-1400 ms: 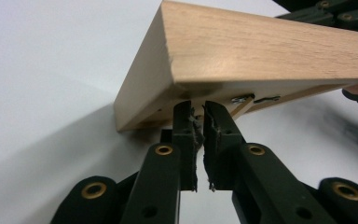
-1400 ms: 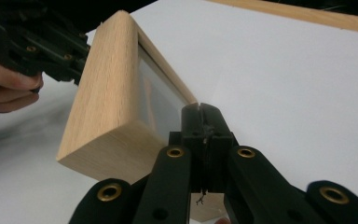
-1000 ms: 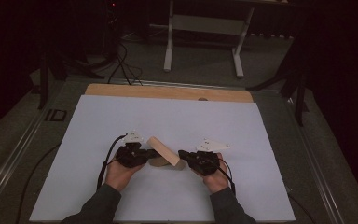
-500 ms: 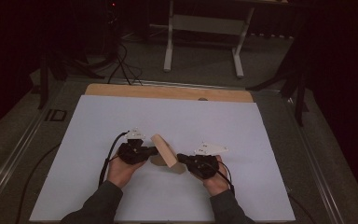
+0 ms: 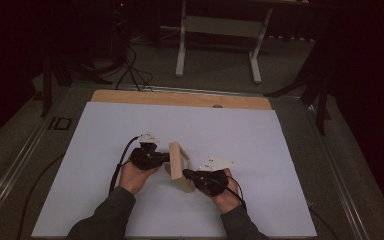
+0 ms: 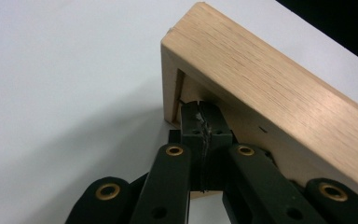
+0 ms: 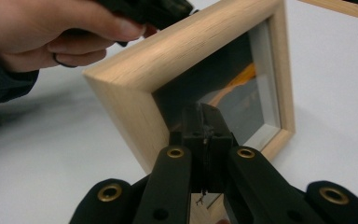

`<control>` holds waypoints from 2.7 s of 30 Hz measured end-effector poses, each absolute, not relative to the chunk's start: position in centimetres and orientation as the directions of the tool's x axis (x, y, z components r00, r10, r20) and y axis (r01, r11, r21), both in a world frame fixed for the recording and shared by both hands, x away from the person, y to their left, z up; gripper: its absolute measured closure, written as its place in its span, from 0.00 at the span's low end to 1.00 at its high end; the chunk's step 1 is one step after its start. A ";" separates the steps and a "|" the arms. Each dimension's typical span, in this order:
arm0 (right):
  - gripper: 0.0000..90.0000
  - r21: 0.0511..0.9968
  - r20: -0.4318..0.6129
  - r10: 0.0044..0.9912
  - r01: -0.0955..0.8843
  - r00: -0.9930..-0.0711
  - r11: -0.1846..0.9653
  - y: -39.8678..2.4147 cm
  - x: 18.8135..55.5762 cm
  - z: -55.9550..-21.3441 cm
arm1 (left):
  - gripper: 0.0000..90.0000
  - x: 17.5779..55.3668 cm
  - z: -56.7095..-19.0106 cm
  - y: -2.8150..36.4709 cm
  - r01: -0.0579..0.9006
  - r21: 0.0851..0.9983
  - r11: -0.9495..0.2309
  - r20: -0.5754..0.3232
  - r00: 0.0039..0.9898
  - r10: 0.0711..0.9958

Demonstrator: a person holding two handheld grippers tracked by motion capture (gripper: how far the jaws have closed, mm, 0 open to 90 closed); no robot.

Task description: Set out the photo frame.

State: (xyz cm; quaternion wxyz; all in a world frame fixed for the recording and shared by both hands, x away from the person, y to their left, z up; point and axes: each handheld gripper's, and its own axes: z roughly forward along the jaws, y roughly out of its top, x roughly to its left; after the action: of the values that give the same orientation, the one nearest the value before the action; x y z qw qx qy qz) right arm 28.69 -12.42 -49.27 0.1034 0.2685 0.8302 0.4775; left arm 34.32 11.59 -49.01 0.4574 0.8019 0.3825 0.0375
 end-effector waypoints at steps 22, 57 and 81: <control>0.99 0.845 0.070 0.520 0.328 -0.851 0.423 -11.0 28.3 -49.6 | 1.00 35.5 -49.0 10.5 0.562 0.764 -0.315 -0.279 0.729 0.625; 0.58 0.850 0.086 0.613 0.379 -0.785 0.367 -13.2 29.5 -49.2 | 0.48 31.7 -46.1 14.4 0.543 0.826 -0.152 -0.310 0.662 0.682; 0.51 0.855 0.091 0.646 0.392 -0.758 0.339 -14.4 30.0 -48.9 | 0.32 28.8 -45.9 13.1 0.513 0.837 -0.187 -0.284 0.702 0.653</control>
State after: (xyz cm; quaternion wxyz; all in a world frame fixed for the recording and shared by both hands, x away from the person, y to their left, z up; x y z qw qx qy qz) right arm 29.97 -14.43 -48.92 0.1337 0.3215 0.8073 0.4766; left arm 28.76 13.09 -45.87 0.5119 0.7675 0.3798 0.0680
